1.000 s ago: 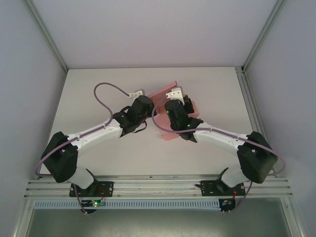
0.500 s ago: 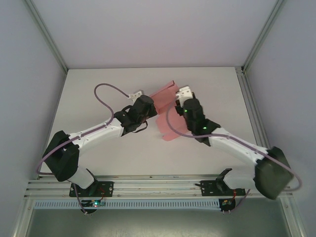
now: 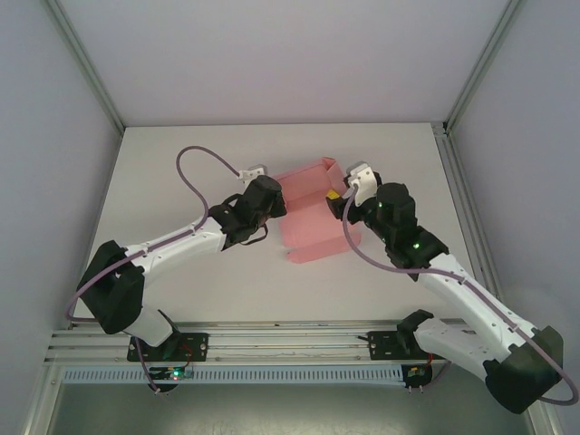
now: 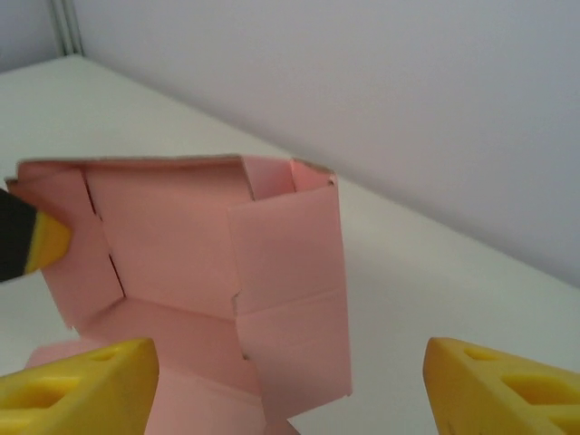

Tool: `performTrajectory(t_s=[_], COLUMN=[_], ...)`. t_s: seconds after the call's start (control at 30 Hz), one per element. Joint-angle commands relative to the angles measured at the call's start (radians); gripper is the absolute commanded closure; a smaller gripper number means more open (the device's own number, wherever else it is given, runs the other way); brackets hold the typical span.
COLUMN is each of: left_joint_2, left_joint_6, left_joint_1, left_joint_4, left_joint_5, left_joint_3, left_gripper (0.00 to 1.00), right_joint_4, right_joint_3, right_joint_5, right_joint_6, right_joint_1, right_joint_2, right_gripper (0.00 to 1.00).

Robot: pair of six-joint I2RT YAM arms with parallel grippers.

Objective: Assemble paper box

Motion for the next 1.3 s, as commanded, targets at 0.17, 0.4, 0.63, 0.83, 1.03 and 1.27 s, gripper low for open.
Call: performTrajectory(t_s=[0.17, 0.4, 0.63, 0.83, 1.03, 1.27], left_joint_2=[-0.063, -0.082, -0.099, -0.098, -0.089, -0.080], left_joint_6=[0.111, 0.152, 0.175, 0.192, 0.189, 0.152], left_joint_1=[0.012, 0.012, 0.011, 0.011, 0.012, 0.005], left_joint_4=[0.021, 0.062, 0.083, 0.111, 0.108, 0.054], left_joint_5=[-0.003, 0.037, 0.085, 0.127, 0.127, 0.086], left_joint_3=[-0.040, -0.054, -0.067, -0.074, -0.063, -0.040], left_gripper=[1.00, 1.00, 1.00, 1.00, 1.00, 1.00], right_joint_4=[-0.171, -0.216, -0.332, -0.355, -0.341, -0.076], right_joint_3=[0.109, 0.121, 0.205, 0.251, 0.279, 0.233], right_joint_5=[-0.314, -0.749, -0.880, -0.944, -0.787, -0.173], right_joint_6=[0.003, -0.132, -0.339, -0.348, -0.299, -0.016], right_joint_1=[-0.196, -0.388, -0.395, -0.374, -0.291, -0.124], right_joint_2=[-0.004, 0.065, 0.221, 0.284, 0.304, 0.321], right_gripper=[0.17, 0.17, 0.24, 0.41, 0.50, 0.77])
